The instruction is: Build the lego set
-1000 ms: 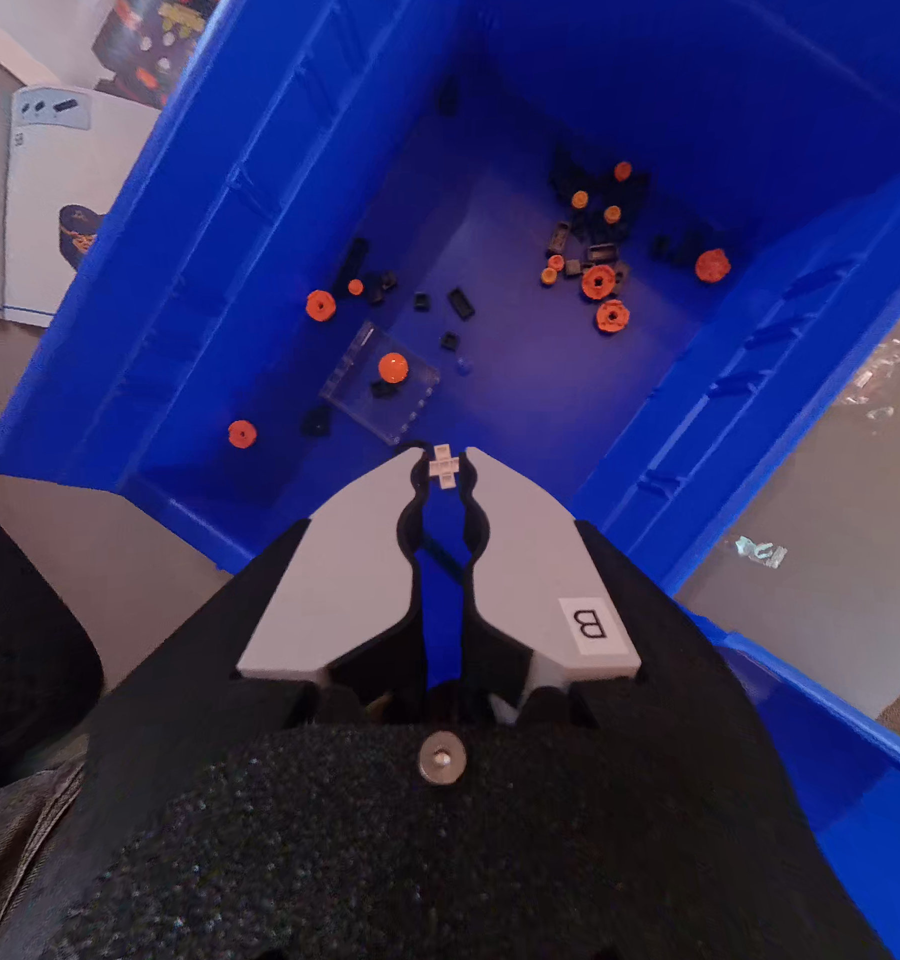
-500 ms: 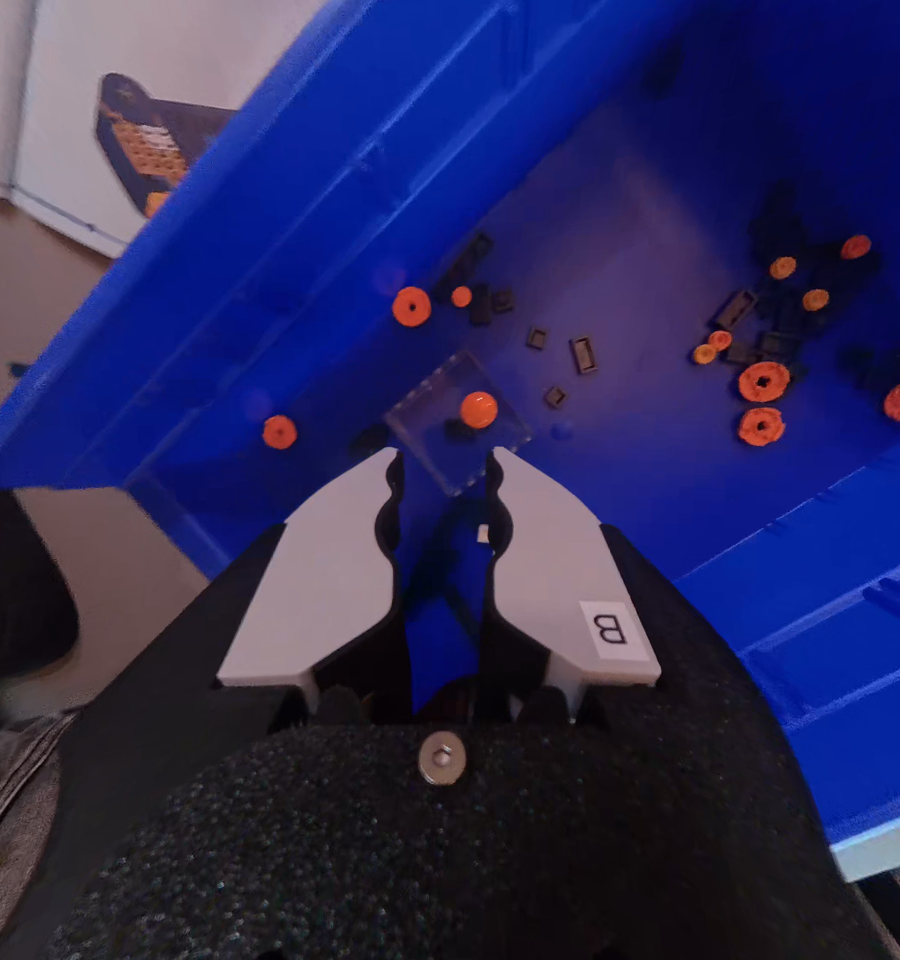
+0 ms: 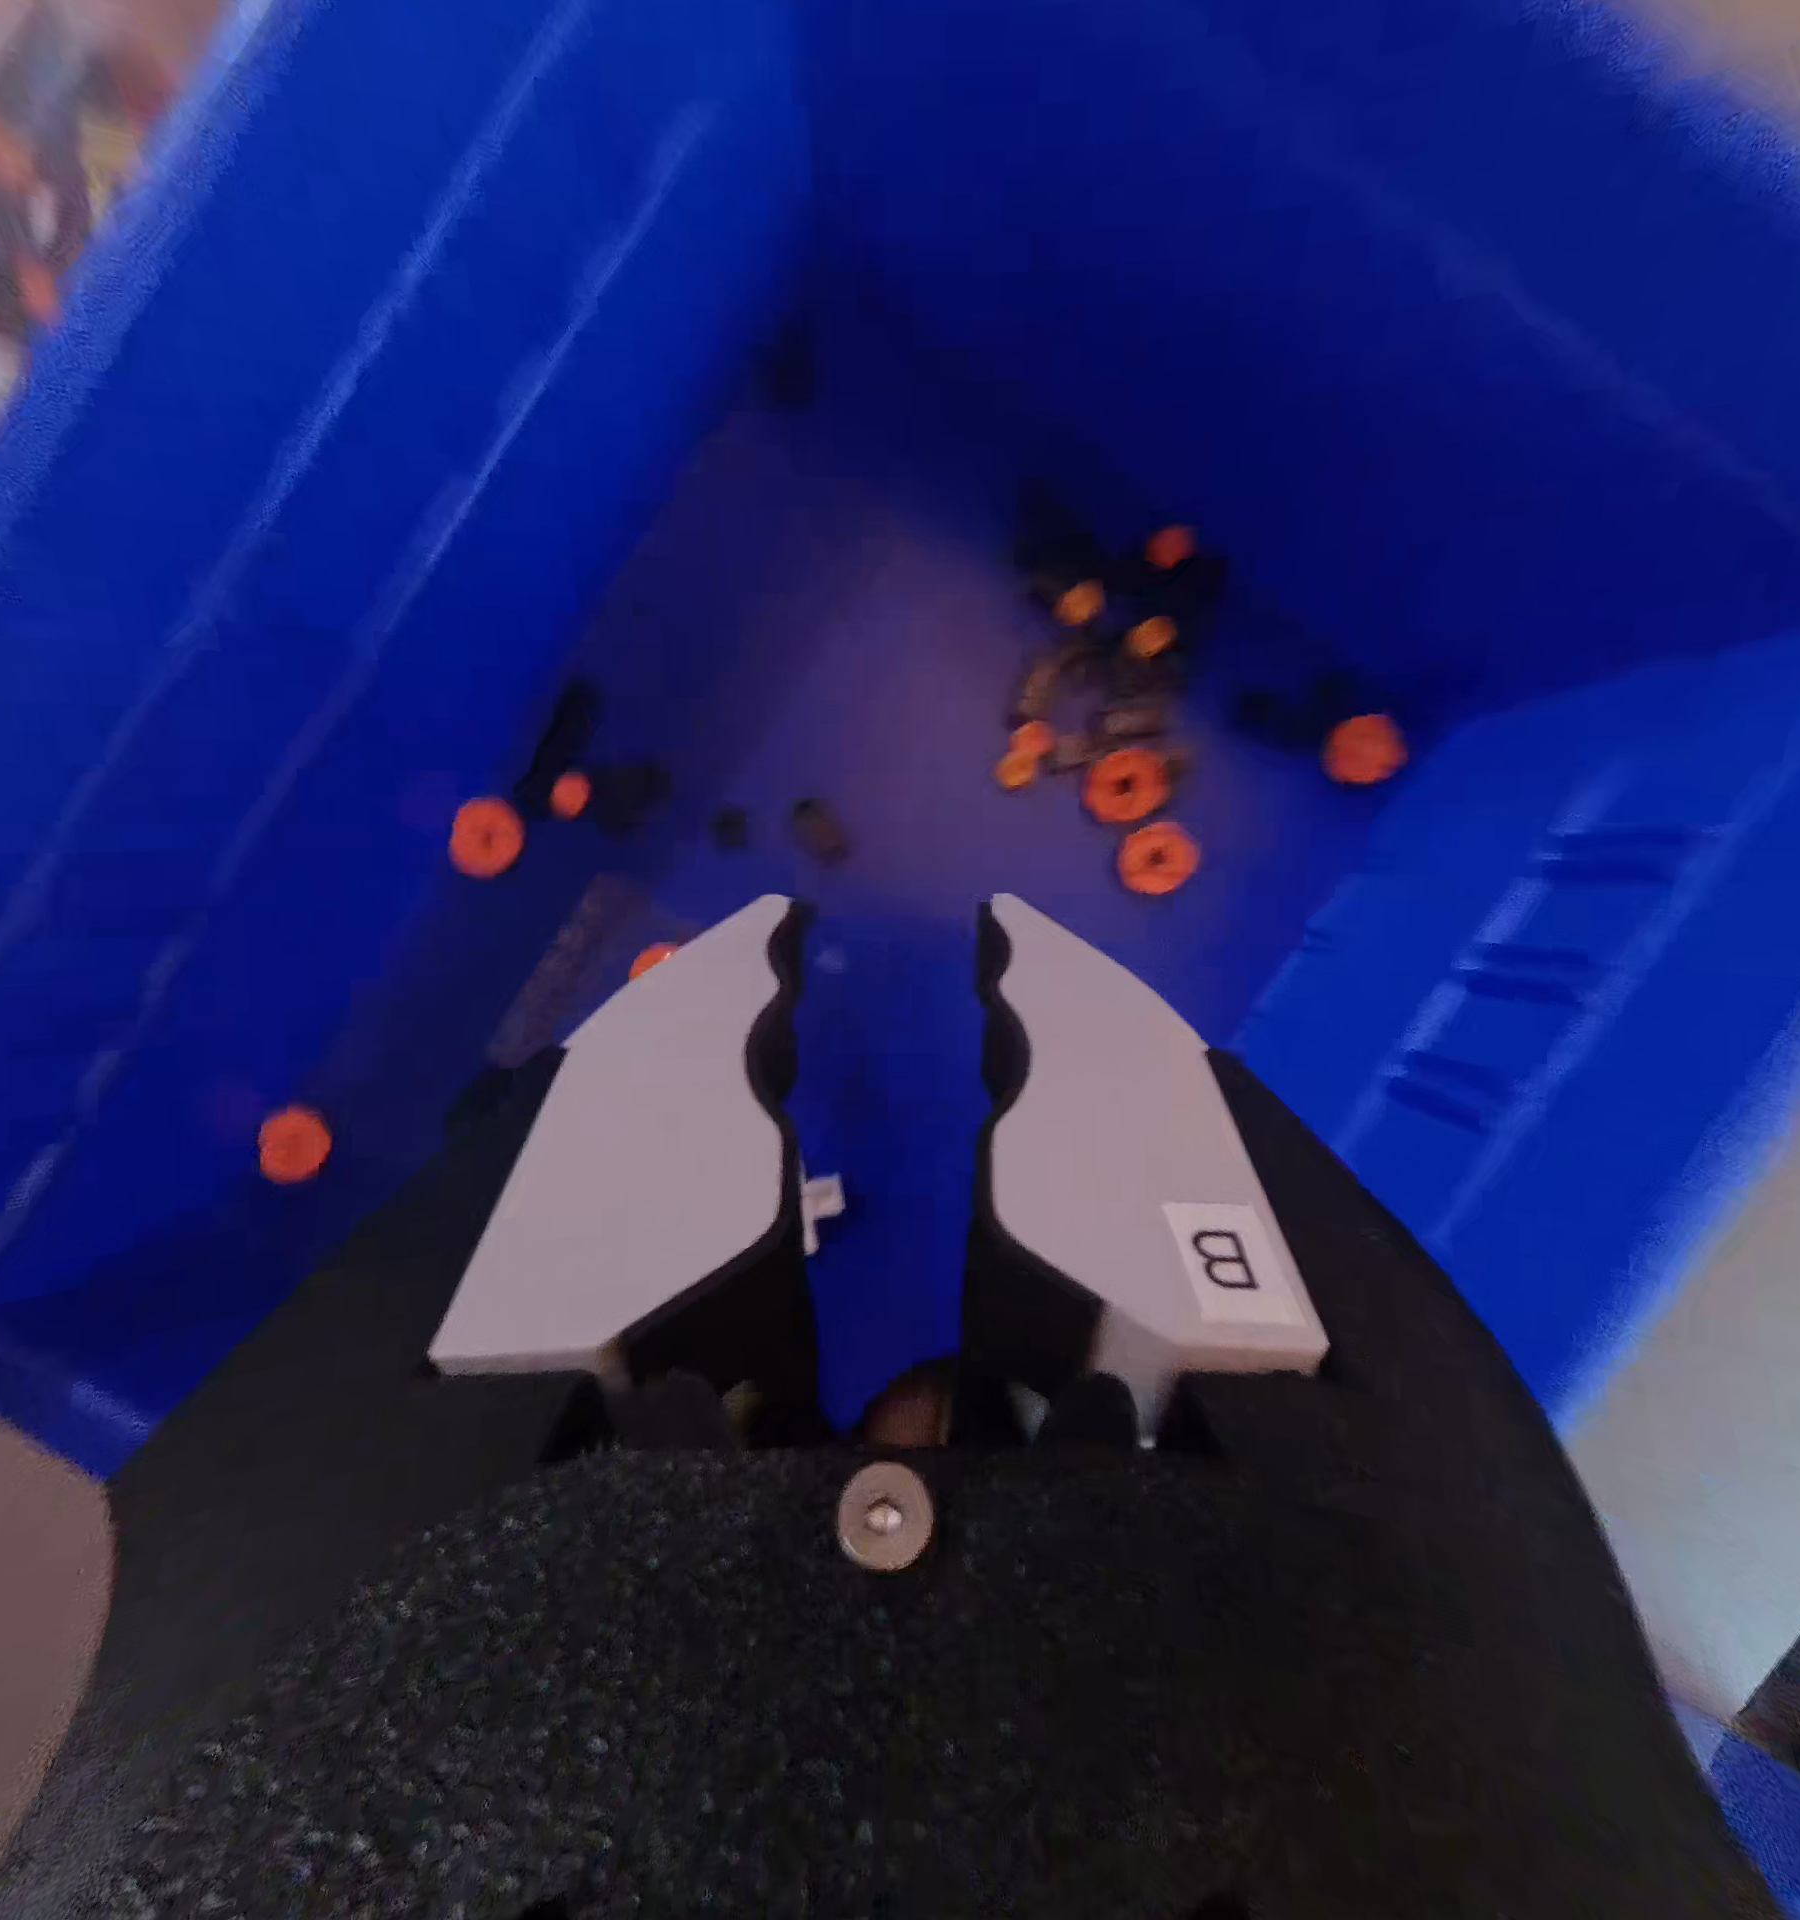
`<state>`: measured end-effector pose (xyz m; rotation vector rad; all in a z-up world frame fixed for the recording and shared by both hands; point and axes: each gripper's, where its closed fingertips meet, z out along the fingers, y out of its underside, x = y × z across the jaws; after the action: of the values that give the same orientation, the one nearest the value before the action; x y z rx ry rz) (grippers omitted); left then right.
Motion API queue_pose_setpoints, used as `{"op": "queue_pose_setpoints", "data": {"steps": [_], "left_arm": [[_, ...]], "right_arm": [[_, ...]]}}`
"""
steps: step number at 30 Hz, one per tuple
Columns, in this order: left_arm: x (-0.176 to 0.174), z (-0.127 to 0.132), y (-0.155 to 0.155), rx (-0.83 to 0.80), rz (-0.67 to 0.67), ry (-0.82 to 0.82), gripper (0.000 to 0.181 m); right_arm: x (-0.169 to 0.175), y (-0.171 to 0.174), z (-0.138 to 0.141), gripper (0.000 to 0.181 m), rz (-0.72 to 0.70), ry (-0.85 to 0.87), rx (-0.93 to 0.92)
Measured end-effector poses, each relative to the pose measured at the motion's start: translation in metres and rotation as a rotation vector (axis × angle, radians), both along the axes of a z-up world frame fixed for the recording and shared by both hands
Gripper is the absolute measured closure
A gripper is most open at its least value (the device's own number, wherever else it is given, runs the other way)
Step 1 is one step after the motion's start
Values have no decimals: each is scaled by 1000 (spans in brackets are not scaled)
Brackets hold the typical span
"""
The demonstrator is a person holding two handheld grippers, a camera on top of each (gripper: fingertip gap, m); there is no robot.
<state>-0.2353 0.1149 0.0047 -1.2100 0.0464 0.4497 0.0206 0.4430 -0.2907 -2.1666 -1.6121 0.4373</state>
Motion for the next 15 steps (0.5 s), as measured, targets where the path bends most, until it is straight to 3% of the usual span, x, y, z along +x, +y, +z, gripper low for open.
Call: {"op": "queue_pose_setpoints", "data": {"steps": [2,3,4,6,10,13,15], "left_arm": [[-27,29,-45,334,121,-125,116],[-38,36,-71,490,147,-190,117],[-46,40,-92,599,150,-242,118],[-53,44,-109,658,140,-284,115],[-48,47,-110,640,154,-238,118],[-41,48,-100,599,140,-214,121],[-37,50,-99,586,134,-192,122]], "right_arm": [[-12,22,33,131,-126,204,84],[-18,28,56,132,-180,352,93],[-23,29,77,135,-211,499,63],[-23,27,102,133,-246,664,-4],[7,51,97,125,-367,523,154],[46,72,84,133,-472,276,335],[65,73,61,134,-480,87,307]]}}
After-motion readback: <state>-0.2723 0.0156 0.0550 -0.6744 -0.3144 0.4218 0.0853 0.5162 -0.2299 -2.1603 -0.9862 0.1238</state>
